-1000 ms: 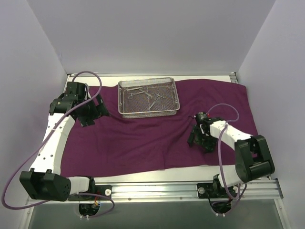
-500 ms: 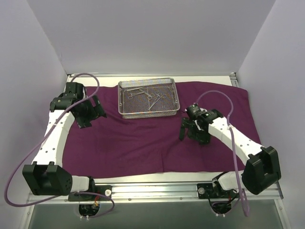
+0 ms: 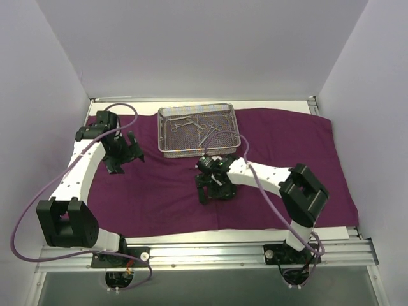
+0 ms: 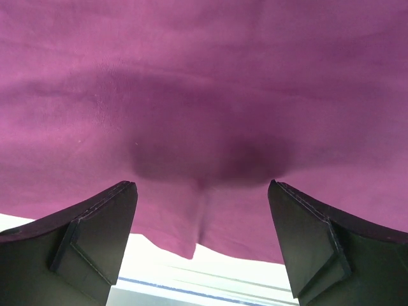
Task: Open and lay out the surgical kit
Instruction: Smooth out the surgical kit at the center of the board.
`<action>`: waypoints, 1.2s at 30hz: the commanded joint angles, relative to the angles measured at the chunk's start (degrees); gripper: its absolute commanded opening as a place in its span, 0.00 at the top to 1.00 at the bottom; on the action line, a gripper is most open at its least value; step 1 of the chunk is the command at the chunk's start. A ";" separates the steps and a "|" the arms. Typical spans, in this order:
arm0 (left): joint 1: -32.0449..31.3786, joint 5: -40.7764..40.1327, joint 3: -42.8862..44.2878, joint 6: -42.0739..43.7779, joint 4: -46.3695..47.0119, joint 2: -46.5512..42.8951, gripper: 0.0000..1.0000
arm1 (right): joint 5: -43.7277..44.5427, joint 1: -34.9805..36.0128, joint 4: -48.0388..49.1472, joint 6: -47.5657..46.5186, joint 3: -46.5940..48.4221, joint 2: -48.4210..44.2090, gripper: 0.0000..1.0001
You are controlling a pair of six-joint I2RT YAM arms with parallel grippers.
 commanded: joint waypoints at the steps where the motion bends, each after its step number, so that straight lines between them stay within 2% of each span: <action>1: 0.31 -1.37 -0.49 0.97 -0.25 -1.40 0.06 | 2.54 2.73 -0.95 3.61 -0.04 3.34 0.12; 4: 0.48 -2.51 -1.37 0.97 -0.16 -1.66 0.06 | 5.88 5.71 -4.03 4.93 -0.91 6.16 0.12; 6: 0.48 -2.78 -1.72 0.97 0.36 -1.75 0.06 | 4.67 6.60 -4.56 5.11 -2.31 6.43 0.11; 13: 1.10 -4.01 -2.60 2.02 0.89 -0.70 0.06 | 2.01 10.29 -5.70 3.00 -4.26 1.17 0.08; 16: 1.62 -4.18 -2.25 2.81 0.72 0.36 0.06 | 2.89 9.86 -7.02 1.51 1.00 -0.34 0.04; 18: 2.24 -4.18 -2.07 3.25 1.07 1.93 0.06 | 7.01 7.32 -9.21 0.81 7.13 -0.17 0.01; 20: 4.42 -3.05 -2.33 3.61 1.77 3.17 0.06 | 7.12 3.55 -10.02 -1.03 9.88 0.18 0.00; 21: 5.31 -2.34 -2.51 3.78 2.12 4.57 0.06 | 6.33 -0.91 -9.66 -1.56 11.29 0.27 0.00; 23: 7.33 -1.11 -3.04 4.57 3.26 6.07 0.02 | 4.57 -4.28 -8.61 -3.31 12.53 1.15 0.01; 25: 8.91 -1.02 -3.39 5.45 4.06 8.09 0.07 | 4.48 -6.14 -8.43 -5.07 15.95 3.77 0.01; 31: 11.55 -1.81 -3.04 6.24 5.64 12.66 0.15 | 5.53 0.16 -7.81 -8.69 26.74 12.73 0.01; 36: 12.08 -6.37 -1.72 6.07 4.32 19.67 0.16 | 7.55 5.28 -6.33 -7.11 30.81 18.46 0.01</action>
